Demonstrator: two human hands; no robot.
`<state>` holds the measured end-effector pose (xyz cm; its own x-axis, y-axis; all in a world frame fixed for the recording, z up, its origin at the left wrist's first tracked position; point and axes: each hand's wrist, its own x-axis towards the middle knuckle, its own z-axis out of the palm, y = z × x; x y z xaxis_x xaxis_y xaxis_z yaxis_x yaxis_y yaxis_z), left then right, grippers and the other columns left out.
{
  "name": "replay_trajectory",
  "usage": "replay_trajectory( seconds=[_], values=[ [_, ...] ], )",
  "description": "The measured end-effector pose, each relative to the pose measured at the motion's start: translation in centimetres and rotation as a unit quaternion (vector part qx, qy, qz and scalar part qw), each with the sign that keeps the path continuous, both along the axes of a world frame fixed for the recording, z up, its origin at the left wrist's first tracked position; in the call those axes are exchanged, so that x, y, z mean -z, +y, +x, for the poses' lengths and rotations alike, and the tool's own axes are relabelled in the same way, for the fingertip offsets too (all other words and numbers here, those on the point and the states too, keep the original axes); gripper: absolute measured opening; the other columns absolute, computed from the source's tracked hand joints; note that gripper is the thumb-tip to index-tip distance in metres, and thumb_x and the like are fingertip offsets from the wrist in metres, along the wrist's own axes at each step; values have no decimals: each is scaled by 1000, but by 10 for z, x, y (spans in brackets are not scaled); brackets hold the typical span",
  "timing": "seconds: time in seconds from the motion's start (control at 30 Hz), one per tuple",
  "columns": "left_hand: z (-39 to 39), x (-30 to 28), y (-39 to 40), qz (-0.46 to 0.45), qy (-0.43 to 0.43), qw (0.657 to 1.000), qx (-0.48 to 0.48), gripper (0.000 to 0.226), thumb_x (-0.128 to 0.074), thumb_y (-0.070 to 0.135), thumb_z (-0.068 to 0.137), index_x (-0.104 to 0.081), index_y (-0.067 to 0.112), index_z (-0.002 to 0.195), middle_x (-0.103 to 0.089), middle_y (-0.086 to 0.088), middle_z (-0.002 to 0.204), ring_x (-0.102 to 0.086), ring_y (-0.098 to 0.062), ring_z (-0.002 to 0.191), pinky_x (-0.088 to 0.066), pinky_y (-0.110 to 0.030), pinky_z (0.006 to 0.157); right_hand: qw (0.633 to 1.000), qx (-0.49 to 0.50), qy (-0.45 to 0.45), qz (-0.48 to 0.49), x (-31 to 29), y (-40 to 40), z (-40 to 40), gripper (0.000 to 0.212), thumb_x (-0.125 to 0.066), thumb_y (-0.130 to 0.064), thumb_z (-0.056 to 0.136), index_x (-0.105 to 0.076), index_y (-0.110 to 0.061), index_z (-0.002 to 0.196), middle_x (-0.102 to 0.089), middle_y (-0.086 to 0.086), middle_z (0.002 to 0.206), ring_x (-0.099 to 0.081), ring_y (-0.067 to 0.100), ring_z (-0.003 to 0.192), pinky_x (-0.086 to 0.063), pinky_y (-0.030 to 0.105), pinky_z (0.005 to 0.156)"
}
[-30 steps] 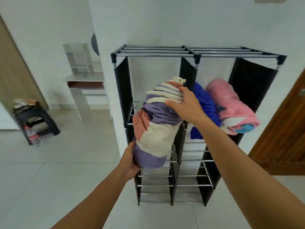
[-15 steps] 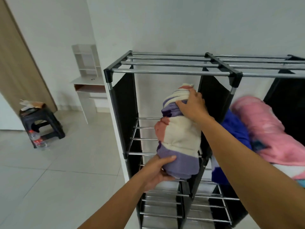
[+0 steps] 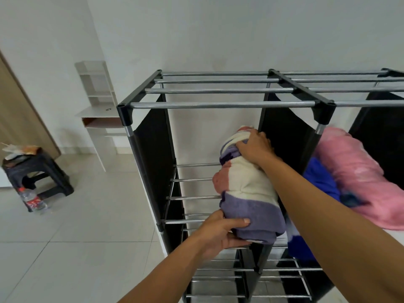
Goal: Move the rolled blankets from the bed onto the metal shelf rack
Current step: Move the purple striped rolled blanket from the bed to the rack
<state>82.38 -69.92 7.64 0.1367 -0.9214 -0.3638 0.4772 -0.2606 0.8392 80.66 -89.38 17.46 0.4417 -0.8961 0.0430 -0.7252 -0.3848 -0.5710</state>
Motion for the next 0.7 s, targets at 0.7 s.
replay_trajectory(
  seconds=[0.7],
  values=[
    [-19,-27,-7,138,-288,947,15,64,-58,65,79,-54,19,124,-67,-8,102,-68,-25,94,-55,-34,78,991,-75,111,-7,38,32,-25,64,-35,-44,98,-14,-17,152,-13,12,160,-20,36,144,-23,47,118]
  ],
)
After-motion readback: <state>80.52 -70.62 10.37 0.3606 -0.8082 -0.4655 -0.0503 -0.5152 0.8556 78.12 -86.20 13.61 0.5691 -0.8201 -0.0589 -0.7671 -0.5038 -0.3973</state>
